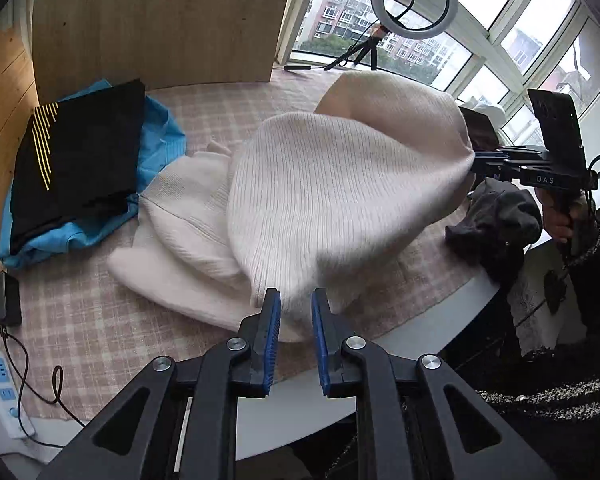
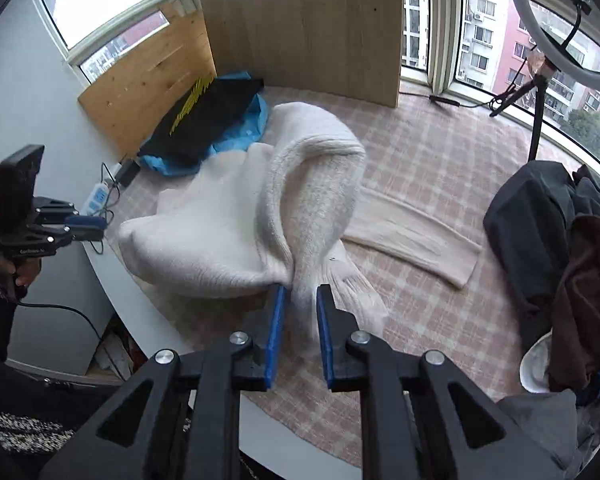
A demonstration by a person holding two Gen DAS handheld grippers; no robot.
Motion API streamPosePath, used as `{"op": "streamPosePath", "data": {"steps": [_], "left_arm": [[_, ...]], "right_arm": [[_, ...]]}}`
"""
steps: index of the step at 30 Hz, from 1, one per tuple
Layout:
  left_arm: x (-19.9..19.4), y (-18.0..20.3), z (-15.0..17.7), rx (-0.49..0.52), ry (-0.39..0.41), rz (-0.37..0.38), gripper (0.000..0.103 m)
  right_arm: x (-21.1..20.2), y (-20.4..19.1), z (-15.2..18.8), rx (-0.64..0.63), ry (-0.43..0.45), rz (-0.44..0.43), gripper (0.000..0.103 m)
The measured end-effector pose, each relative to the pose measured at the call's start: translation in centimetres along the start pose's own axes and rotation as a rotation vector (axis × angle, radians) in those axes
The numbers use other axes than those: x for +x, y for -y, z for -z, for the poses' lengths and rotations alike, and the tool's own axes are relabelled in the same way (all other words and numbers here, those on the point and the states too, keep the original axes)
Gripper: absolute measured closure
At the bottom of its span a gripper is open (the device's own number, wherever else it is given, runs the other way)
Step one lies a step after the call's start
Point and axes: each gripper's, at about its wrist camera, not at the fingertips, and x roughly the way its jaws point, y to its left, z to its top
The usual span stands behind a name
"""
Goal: Fold clothes
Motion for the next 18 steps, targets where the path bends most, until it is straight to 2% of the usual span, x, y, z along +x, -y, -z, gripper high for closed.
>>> {"op": "streamPosePath", "data": {"steps": [1, 3, 4, 5, 6, 7, 10, 13, 15, 18], "left_arm": [[0.6, -0.2, -0.2, -0.001, -0.001, -0.017, 0.088], [1.8, -0.3, -1.8, 0.018, 0.025, -0.040, 0.083], [2.7, -0.3, -2.8, 0.032, 0.033, -0.042, 0.073], [3.7, -0.3, -3.9, 0.049, 0.036, -0.039, 0.057], [4.7, -0.4, -4.9, 0.066, 0.040, -0.036, 0.049], [5.7, -0.5, -5.9, 0.072, 0.041, -0.038, 0.040], [9.1, -1.4, -8.2, 0.054, 0.013, -0.073, 0.039], [10.8, -2.9, -9.5, 0.001, -0.003, -0.074, 0.042], [10.9, -3.9, -9.9, -0.034, 0.002, -0.055, 0.042], [10.3, -4.7, -9.9, -0.050, 0.018, -0.050, 0.042]], "right_arm": [[0.9, 0.7, 1.2, 0.026, -0.014, 0.019, 0.084], [1.8, 2.7, 3.0, 0.111, -0.012, -0.004, 0.082], [1.9, 3.6, 3.5, 0.149, 0.006, -0.020, 0.079], [2.0, 4.2, 3.6, 0.176, 0.028, -0.026, 0.070], [2.1, 4.6, 3.5, 0.197, 0.052, -0.024, 0.063], [2.1, 5.0, 3.5, 0.218, 0.076, -0.022, 0.061], [2.8, 4.6, 2.6, 0.251, 0.124, -0.085, 0.054], [4.4, 2.0, 1.6, 0.194, 0.129, -0.140, 0.054], [5.8, -0.5, 0.8, 0.091, 0.128, -0.126, 0.042], [8.9, -3.3, -0.4, -0.047, 0.083, -0.037, 0.040]]}}
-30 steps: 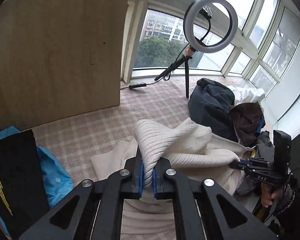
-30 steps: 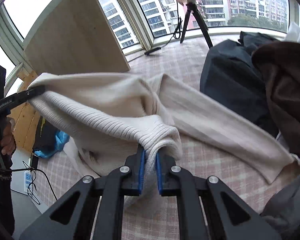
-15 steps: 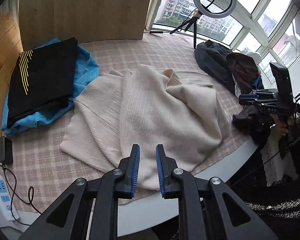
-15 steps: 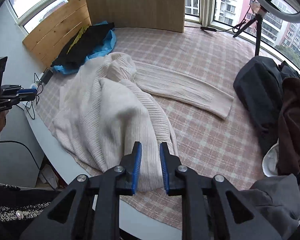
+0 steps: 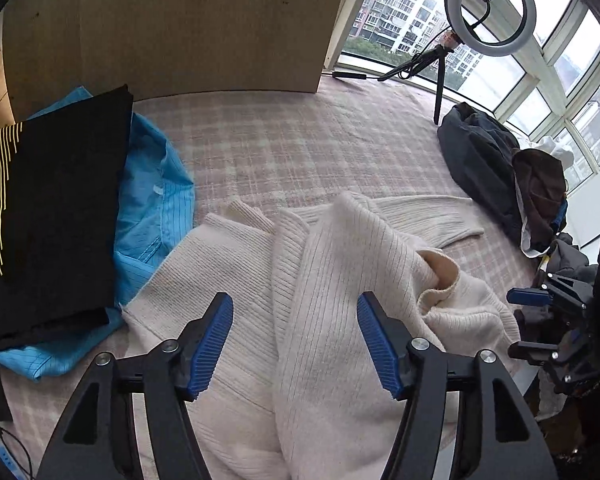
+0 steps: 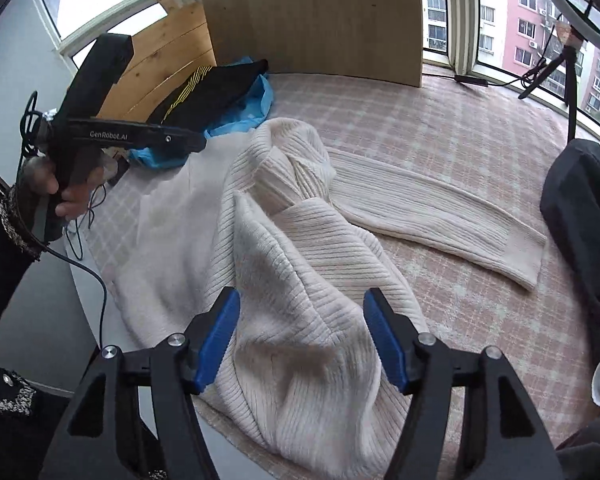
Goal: Fold clothes
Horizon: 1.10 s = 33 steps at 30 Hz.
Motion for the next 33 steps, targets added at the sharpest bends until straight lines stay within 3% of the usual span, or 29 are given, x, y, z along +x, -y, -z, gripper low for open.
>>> {"op": "streamPosePath", "data": {"steps": [2, 3, 4, 8, 11, 13, 17, 20, 21, 22, 23, 27, 32, 33], "left_arm": [[-0.3, -0.4, 0.0, 0.001, 0.000, -0.002, 0.042], [-0.5, -0.5, 0.0, 0.003, 0.000, -0.002, 0.042], [-0.6, -0.7, -0.1, 0.004, 0.001, -0.003, 0.042], [-1.0, -0.8, -0.6, 0.017, 0.004, 0.029, 0.042], [0.2, 0.4, -1.4, 0.047, -0.018, 0.073, 0.041], [1.6, 1.8, -2.1, 0.074, -0.046, 0.104, 0.040], [5.9, 5.5, -3.7, 0.132, -0.135, 0.187, 0.040], [8.9, 8.3, -4.2, 0.219, -0.179, 0.146, 0.040], [9.8, 9.0, -4.1, 0.254, -0.189, 0.118, 0.044], [10.2, 9.6, -3.9, 0.291, -0.193, 0.089, 0.065], [10.4, 10.2, -3.6, 0.328, -0.195, 0.061, 0.093], [6.7, 9.0, -3.4, 0.311, -0.091, 0.061, 0.100], [-3.8, 2.2, -0.7, 0.131, 0.062, 0.028, 0.100], [-5.2, 0.9, 0.6, 0.100, 0.058, 0.025, 0.100]], "right_arm": [[1.8, -0.8, -0.3, -0.045, -0.045, 0.038, 0.044], [2.4, -0.8, -0.3, -0.048, -0.067, 0.040, 0.075], [2.3, -0.5, 0.0, -0.031, -0.088, 0.021, 0.096], [-4.1, 3.1, 3.0, 0.093, -0.017, 0.058, 0.097], [-10.9, 8.4, 7.3, 0.329, 0.071, 0.122, 0.097], [-13.5, 11.0, 10.1, 0.444, 0.076, 0.191, 0.097], [-13.6, 11.8, 12.5, 0.484, 0.040, 0.254, 0.097], [-12.6, 11.0, 12.2, 0.451, 0.028, 0.273, 0.097], [-12.4, 10.8, 12.1, 0.441, 0.028, 0.281, 0.097], [-12.3, 10.7, 11.9, 0.434, 0.030, 0.287, 0.097], [-12.3, 10.6, 11.7, 0.430, 0.033, 0.290, 0.097], [-13.0, 11.4, 11.1, 0.452, 0.064, 0.268, 0.097], [-12.9, 10.4, 8.9, 0.391, 0.087, 0.199, 0.097], [-12.4, 9.8, 8.4, 0.356, 0.075, 0.178, 0.096]]}}
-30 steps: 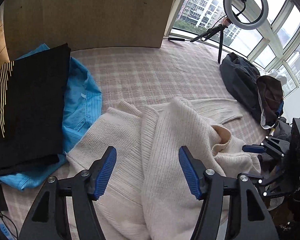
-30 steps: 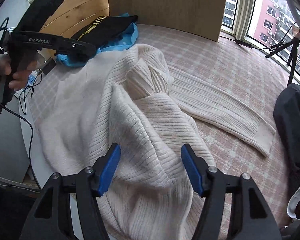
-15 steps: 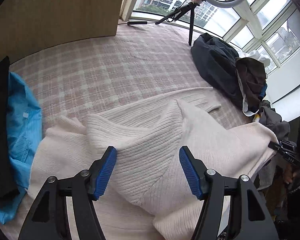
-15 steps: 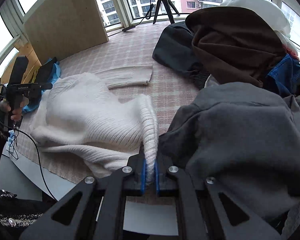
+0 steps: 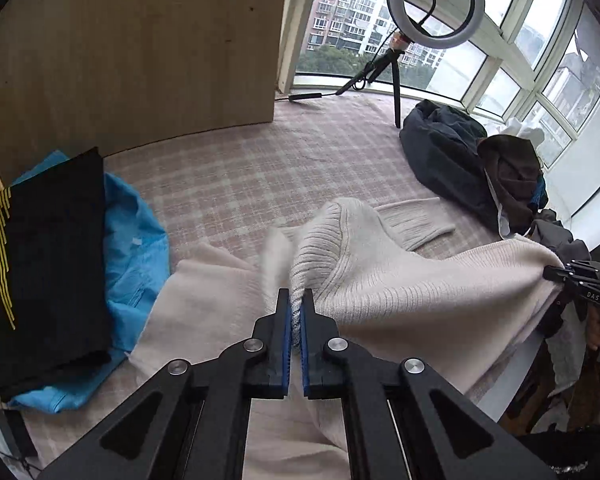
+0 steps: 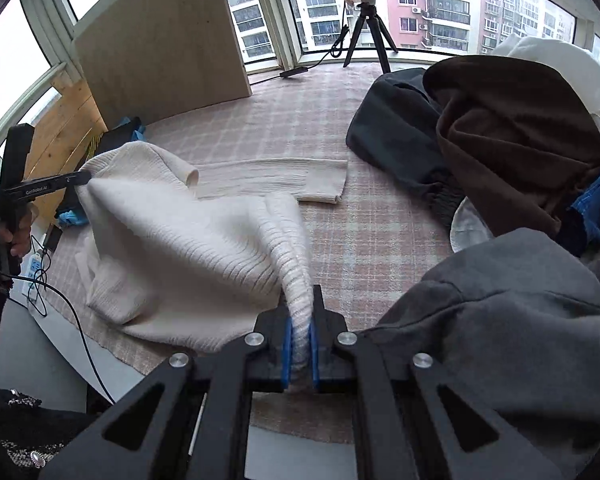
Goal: Fold clothes
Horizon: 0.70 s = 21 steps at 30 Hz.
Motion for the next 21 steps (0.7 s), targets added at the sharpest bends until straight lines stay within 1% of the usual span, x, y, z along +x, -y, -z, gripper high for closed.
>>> {"op": "streamPosePath", "data": {"steps": [1, 2, 3, 4, 6, 7, 8, 9, 10, 11, 12, 13, 14, 16, 18, 20, 21], "left_arm": [[-0.9, -1.0, 1.7, -0.027, -0.026, -0.001, 0.099], [-1.9, -2.1, 3.5, -0.054, -0.052, -0.002, 0.093], [-2.1, -2.8, 5.2, -0.062, -0.097, -0.042, 0.092], [-1.8, -3.2, 6.5, -0.059, -0.131, -0.099, 0.089], [-1.1, -3.9, 8.5, -0.053, -0.172, -0.204, 0.089], [-1.2, -4.0, 8.7, -0.057, -0.166, -0.212, 0.089], [-1.4, -4.1, 8.4, -0.065, -0.144, -0.190, 0.089], [-1.5, -3.4, 7.6, -0.039, -0.118, -0.170, 0.088], [-1.6, -2.4, 6.6, 0.010, -0.091, -0.152, 0.083], [-1.7, -1.4, 5.6, 0.058, -0.063, -0.133, 0.073], [-1.7, 0.0, 4.5, 0.130, -0.043, -0.123, 0.064], [-1.4, 1.7, 3.3, 0.224, -0.030, -0.118, 0.049], [-0.9, 3.3, 2.4, 0.322, -0.023, -0.113, 0.044], [0.5, 6.3, 0.7, 0.513, -0.027, -0.100, 0.044], [2.3, 8.5, -0.2, 0.671, -0.056, -0.089, 0.044], [4.2, 9.5, -0.9, 0.772, -0.101, -0.076, 0.044], [5.0, 9.7, -1.2, 0.798, -0.130, -0.067, 0.044]], "right_arm": [[0.5, -0.8, 0.0, -0.035, -0.014, -0.016, 0.096], [1.2, -1.6, 0.1, -0.067, -0.036, -0.022, 0.096], [2.2, -2.3, 0.4, -0.096, -0.064, -0.021, 0.096], [3.1, -2.9, 0.6, -0.122, -0.091, -0.017, 0.096], [4.7, -3.4, 1.3, -0.153, -0.143, -0.011, 0.096], [5.4, -3.4, 1.6, -0.161, -0.164, -0.010, 0.096], [5.7, -3.3, 1.8, -0.160, -0.176, -0.009, 0.096], [5.9, -3.2, 1.9, -0.157, -0.184, -0.005, 0.096], [6.0, -3.1, 2.1, -0.153, -0.189, -0.002, 0.096], [5.8, -3.0, 2.2, -0.145, -0.190, -0.001, 0.096], [5.6, -2.7, 2.4, -0.133, -0.187, -0.003, 0.096], [5.4, -2.5, 2.6, -0.121, -0.185, -0.004, 0.096], [5.2, -2.4, 2.8, -0.110, -0.181, -0.002, 0.096], [4.9, -2.3, 3.2, -0.095, -0.177, 0.004, 0.096], [4.7, -2.3, 3.6, -0.084, -0.174, 0.012, 0.096], [4.6, -2.4, 3.9, -0.078, -0.169, 0.018, 0.096], [4.5, -2.5, 3.9, -0.076, -0.166, 0.020, 0.096]]}}
